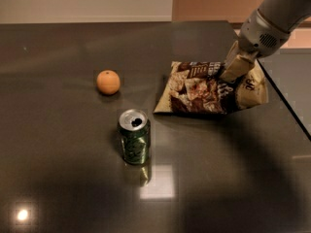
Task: Move brown chip bag near green can
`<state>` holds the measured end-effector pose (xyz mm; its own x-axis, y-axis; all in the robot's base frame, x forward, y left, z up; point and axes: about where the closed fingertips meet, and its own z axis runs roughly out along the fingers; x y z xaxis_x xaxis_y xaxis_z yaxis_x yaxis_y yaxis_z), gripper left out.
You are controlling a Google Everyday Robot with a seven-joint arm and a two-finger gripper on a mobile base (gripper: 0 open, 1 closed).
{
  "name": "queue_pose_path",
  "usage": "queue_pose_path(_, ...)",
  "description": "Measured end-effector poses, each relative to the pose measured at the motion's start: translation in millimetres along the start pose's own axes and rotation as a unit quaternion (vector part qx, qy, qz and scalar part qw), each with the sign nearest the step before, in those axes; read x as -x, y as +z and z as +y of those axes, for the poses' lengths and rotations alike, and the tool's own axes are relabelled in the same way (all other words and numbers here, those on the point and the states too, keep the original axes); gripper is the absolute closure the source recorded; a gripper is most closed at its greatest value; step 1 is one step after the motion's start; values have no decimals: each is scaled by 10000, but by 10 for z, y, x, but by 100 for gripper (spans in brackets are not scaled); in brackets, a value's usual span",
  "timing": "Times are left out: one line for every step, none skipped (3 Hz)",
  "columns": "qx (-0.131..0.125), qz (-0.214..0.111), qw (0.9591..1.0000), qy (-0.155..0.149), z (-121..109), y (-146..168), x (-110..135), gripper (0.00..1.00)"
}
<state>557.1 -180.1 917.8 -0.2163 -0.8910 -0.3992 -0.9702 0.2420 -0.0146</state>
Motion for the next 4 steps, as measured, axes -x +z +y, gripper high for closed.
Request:
queue_pose_path(207, -99, 9997, -32, 286, 48, 41, 100)
queue_pose_path(386, -136, 9991, -101, 497, 107, 86, 100)
queue_pose_path(480, -124, 9986, -156, 649, 118, 94, 100)
queue_pose_path(511, -96, 9985, -185, 744, 108, 74, 83)
